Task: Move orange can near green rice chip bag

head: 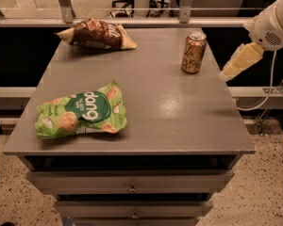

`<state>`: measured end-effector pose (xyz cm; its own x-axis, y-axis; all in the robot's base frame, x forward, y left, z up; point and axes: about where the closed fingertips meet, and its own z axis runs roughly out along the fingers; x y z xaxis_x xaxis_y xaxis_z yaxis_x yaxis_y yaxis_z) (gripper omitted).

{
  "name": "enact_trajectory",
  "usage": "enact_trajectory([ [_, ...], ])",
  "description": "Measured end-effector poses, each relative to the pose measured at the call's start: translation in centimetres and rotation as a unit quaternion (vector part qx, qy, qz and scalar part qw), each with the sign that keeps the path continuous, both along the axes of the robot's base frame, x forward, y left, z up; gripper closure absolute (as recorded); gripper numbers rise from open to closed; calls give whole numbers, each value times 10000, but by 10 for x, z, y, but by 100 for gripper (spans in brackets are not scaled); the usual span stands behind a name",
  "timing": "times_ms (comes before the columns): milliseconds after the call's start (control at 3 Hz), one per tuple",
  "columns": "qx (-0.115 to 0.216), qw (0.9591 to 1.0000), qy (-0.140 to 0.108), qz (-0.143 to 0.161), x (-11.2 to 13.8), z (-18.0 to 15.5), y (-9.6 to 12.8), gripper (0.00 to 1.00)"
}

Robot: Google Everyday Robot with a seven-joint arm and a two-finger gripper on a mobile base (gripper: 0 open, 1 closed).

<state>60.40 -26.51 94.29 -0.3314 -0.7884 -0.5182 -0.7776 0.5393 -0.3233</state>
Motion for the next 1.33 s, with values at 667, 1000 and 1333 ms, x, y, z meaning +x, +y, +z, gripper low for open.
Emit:
enact_trajectory([
  [667,1371,9904,-161,-82,49,-23,13,0],
  [1000,1859,9824,-182,2,63,-32,29,0],
  [1333,2267,9737,-212,112,76,-42,47,0],
])
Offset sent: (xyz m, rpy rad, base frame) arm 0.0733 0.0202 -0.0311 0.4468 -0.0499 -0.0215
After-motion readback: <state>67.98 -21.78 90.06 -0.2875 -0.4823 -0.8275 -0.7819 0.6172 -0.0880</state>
